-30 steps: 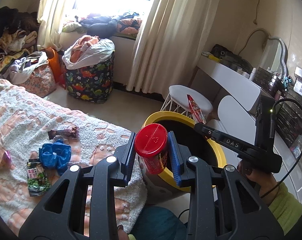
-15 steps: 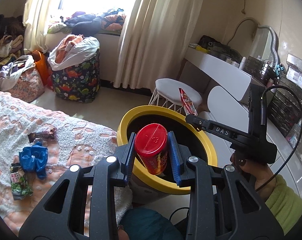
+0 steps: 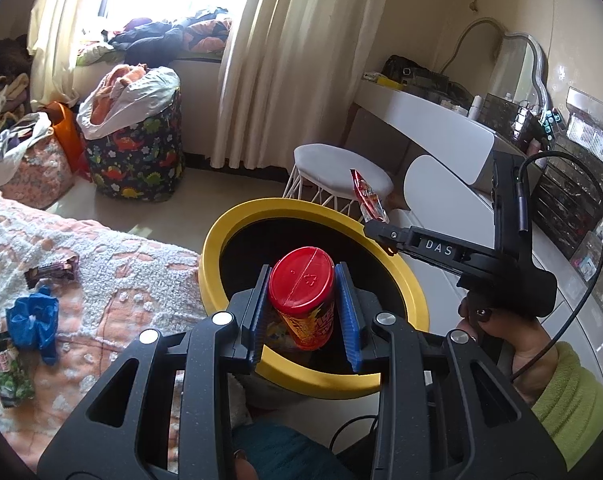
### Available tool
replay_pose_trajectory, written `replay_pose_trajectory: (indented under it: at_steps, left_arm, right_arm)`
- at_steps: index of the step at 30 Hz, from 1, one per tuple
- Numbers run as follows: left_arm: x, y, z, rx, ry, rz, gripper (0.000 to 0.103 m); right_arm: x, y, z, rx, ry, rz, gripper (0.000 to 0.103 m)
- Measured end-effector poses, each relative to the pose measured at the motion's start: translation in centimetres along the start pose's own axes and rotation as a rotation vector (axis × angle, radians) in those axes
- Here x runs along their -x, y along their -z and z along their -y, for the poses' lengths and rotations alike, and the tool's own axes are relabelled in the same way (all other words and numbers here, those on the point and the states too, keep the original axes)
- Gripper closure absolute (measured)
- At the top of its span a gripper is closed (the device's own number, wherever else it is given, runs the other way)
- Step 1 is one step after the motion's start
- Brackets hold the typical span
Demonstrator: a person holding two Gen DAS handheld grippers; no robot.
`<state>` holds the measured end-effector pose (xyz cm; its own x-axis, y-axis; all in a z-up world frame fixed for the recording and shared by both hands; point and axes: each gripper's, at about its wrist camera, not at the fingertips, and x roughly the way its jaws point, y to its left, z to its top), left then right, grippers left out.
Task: Collect trash
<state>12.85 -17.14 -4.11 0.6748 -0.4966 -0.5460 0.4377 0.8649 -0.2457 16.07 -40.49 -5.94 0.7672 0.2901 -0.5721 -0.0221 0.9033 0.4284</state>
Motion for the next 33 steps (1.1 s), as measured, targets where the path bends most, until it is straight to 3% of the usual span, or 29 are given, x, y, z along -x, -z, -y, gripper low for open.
replay_pose_trajectory:
  at_steps: [13,16,17,18,19,20,22,25,33]
  left_arm:
    - [-2.9,0.5,-0.4,0.02,-0.01,-0.044,0.079]
    - [-3.5,0.6,-0.6,0.035,-0.019,-0.058,0.078]
    - [-3.6,0.7,-0.9,0.049,-0.026,-0.067,0.078]
    - [-3.6,0.7,-1.1,0.065,-0.035,-0.071,0.075]
    - [-3.5,0.7,-1.5,0.079,-0.045,-0.069,0.057]
    - [-3.2,0.7,-1.7,0.089,-0.059,-0.058,0.036]
    - [-2.5,0.7,-2.2,0.101,-0.074,-0.033,0.026]
    - [-1.5,0.7,-2.9,0.115,-0.102,-0.01,0.014]
    - [1.0,0.8,-4.0,0.117,-0.16,0.043,0.012]
  right_arm:
    - [-0.9,0.4,0.6,-0.018,0.011,-0.041,0.085]
    - [-1.0,0.4,0.6,-0.015,0.003,-0.043,0.081]
    - [-1.0,0.5,0.5,-0.013,0.004,-0.044,0.069]
    - [-1.0,0.5,0.4,-0.011,0.013,-0.039,0.054]
    - [-0.9,0.6,0.3,-0.008,0.02,-0.031,0.048]
    - [-0.8,0.6,0.3,-0.005,0.025,-0.026,0.045]
    - [-0.9,0.7,0.2,-0.001,0.024,-0.023,0.045]
    - [-0.8,0.8,0.0,0.006,0.025,-0.015,0.042]
    - [0.0,0.5,-1.9,0.053,-0.004,0.015,0.04]
